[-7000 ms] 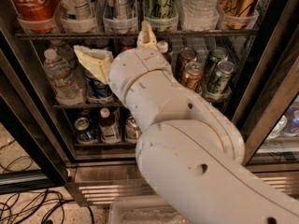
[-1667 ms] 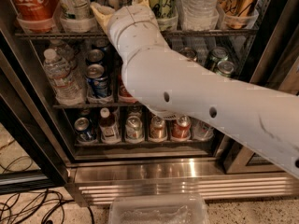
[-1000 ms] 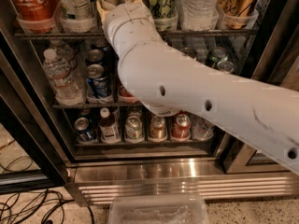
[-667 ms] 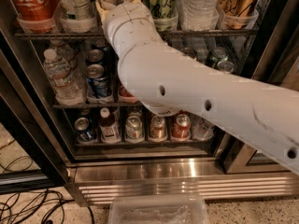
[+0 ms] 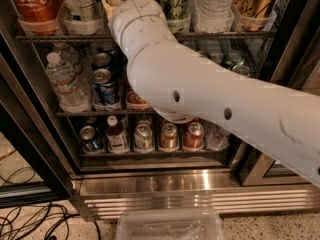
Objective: Pick redbull can from top shelf of fridge
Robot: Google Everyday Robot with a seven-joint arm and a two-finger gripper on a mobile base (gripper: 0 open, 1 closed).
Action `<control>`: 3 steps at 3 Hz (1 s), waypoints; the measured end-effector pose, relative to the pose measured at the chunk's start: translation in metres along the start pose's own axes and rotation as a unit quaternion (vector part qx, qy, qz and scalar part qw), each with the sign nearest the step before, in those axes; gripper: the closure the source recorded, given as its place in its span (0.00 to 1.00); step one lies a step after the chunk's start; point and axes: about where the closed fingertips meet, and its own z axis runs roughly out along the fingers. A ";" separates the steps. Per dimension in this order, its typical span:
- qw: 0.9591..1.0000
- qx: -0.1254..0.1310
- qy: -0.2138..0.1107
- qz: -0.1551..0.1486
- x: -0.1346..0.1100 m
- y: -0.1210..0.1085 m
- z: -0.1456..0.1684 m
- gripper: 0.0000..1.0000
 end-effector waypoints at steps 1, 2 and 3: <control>1.000 -0.003 -0.020 0.009 -0.025 -0.003 -0.006 1.00; 1.000 -0.013 -0.021 0.017 -0.038 -0.006 -0.020 1.00; 0.999 -0.025 -0.007 0.023 -0.043 -0.011 -0.044 1.00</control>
Offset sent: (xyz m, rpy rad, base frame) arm -0.0426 -0.0206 0.0358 0.0538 -0.0023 0.0681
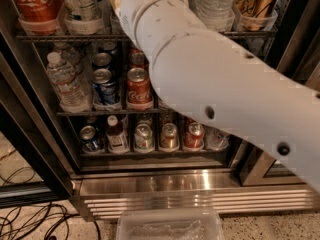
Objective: Pick redbull can from top shelf of fridge
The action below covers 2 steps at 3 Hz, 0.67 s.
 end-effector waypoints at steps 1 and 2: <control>0.999 -0.011 0.037 0.021 0.003 -0.017 -0.026 1.00; 0.994 -0.042 0.073 0.064 0.011 -0.031 -0.033 1.00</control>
Offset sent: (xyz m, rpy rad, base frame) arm -0.0494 -0.0704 -0.0777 0.0484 0.4664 0.3101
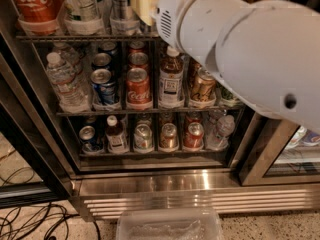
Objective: Pick redbull can from top shelf of fridge
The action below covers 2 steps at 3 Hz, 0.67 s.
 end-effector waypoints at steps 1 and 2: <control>0.999 -0.030 0.020 -0.006 0.005 0.020 -0.003 1.00; 0.999 -0.031 0.019 -0.008 0.002 0.022 -0.003 1.00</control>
Offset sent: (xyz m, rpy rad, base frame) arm -0.0099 0.0156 -0.0066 -0.0292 0.0346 0.0563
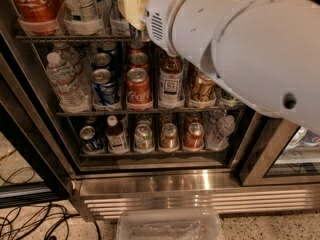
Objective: Pick redbull can from top shelf of fridge
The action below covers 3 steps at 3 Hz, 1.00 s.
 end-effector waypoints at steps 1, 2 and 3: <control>1.000 -0.013 0.009 0.002 0.001 0.007 -0.002 1.00; 0.997 -0.022 0.053 0.053 0.033 0.008 -0.020 1.00; 0.990 -0.027 0.083 0.111 0.058 -0.002 -0.051 1.00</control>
Offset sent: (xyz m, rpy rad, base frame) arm -0.0697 -0.0700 -0.1152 0.1374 0.3642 0.0273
